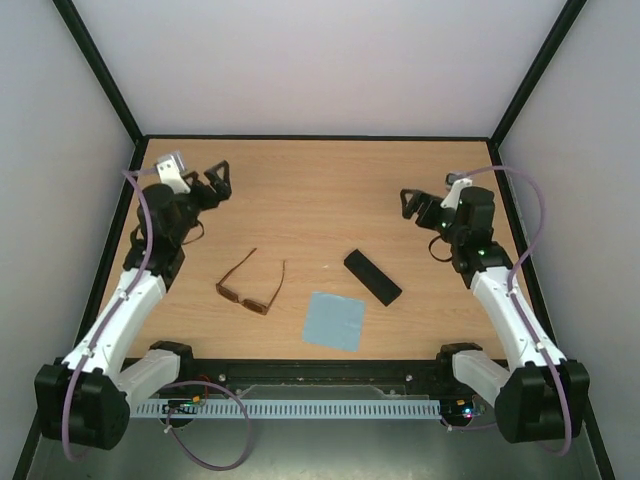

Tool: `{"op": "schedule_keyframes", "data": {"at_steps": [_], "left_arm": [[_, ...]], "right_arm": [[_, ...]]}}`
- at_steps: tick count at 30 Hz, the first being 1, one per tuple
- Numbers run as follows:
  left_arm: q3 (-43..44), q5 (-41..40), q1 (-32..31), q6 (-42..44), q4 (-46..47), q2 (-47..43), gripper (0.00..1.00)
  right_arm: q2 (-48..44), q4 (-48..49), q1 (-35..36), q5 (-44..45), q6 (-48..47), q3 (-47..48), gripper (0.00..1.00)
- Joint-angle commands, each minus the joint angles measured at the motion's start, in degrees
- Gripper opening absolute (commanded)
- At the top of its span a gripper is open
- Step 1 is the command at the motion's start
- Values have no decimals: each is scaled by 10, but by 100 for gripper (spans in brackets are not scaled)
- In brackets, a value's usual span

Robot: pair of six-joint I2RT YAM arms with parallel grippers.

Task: Organize the sunglasses
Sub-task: Pick up the sunglasses case from the center of the board.

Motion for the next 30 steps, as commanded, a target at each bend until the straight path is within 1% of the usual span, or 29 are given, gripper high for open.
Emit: {"op": "schedule_keyframes", "data": {"at_steps": [1, 2, 4, 7, 9, 10, 11, 12, 13, 16, 19, 22, 26, 30], "left_arm": [[-110, 243, 7, -108, 47, -38, 99], [-144, 273, 11, -133, 103, -41, 100], [-192, 309, 20, -177, 174, -33, 99], [-221, 355, 27, -213, 231, 10, 100], [-222, 369, 21, -217, 240, 33, 99], [-222, 370, 15, -212, 239, 39, 99], [-217, 360, 6, -208, 222, 42, 99], [-212, 344, -5, -207, 187, 43, 100], [-209, 336, -16, -204, 175, 42, 100], [-197, 315, -55, -209, 132, 39, 100], [-198, 322, -91, -201, 125, 30, 99], [-217, 320, -119, -205, 139, 15, 99], [-207, 302, -144, -173, 78, -1, 100], [-209, 291, -152, -153, 48, -23, 100]], "right_arm": [[35, -153, 3, -146, 22, 14, 99], [44, -164, 6, -141, 16, 18, 99], [67, -188, 20, -115, -1, 27, 99], [109, -228, 64, -54, -7, 41, 99], [131, -239, 105, -17, -5, 44, 99], [143, -242, 130, 4, -7, 44, 98], [151, -245, 155, 37, -7, 43, 98], [161, -252, 179, 60, -2, 43, 99], [172, -259, 204, 80, 2, 43, 99], [192, -275, 248, 124, 13, 30, 99], [190, -269, 262, 132, 27, 5, 99], [184, -264, 263, 144, 33, -11, 99], [179, -245, 263, 123, 41, -27, 98], [191, -221, 263, 99, 48, -42, 99]]}}
